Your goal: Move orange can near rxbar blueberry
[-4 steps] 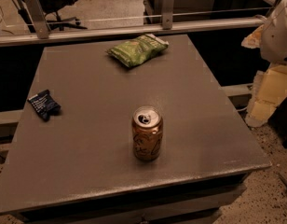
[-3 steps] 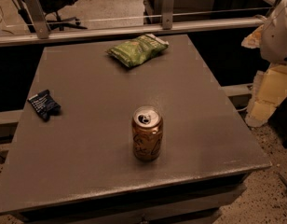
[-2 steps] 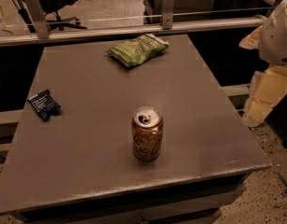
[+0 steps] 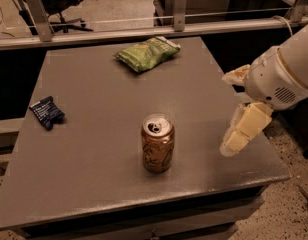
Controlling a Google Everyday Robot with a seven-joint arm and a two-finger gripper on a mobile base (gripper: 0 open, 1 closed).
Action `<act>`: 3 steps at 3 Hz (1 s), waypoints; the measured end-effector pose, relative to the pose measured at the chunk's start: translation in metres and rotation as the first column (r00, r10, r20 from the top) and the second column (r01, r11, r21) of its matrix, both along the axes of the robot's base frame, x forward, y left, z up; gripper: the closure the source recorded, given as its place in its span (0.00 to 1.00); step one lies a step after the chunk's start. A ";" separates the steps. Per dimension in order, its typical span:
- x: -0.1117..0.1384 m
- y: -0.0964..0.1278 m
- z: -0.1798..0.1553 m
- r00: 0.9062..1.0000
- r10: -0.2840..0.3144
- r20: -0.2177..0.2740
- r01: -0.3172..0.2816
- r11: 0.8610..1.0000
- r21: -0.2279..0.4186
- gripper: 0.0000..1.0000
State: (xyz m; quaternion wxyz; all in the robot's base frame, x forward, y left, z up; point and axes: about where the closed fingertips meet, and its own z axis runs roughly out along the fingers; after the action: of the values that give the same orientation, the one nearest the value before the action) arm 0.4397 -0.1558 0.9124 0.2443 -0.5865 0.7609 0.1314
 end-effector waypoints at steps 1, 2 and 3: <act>-0.005 0.042 -0.020 0.998 0.055 -0.011 -0.052 0.979 0.197 0.00; -0.015 0.086 -0.031 0.994 0.109 0.002 -0.101 0.922 0.375 0.00; -0.022 0.128 -0.032 0.990 0.141 0.031 -0.136 0.843 0.521 0.00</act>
Offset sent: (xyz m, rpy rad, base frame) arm -0.0289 0.1388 -0.0409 0.6472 0.0281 0.1741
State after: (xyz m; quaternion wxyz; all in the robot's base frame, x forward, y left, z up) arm 0.4173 -0.0281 0.8801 0.3805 -0.5513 0.6535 0.3525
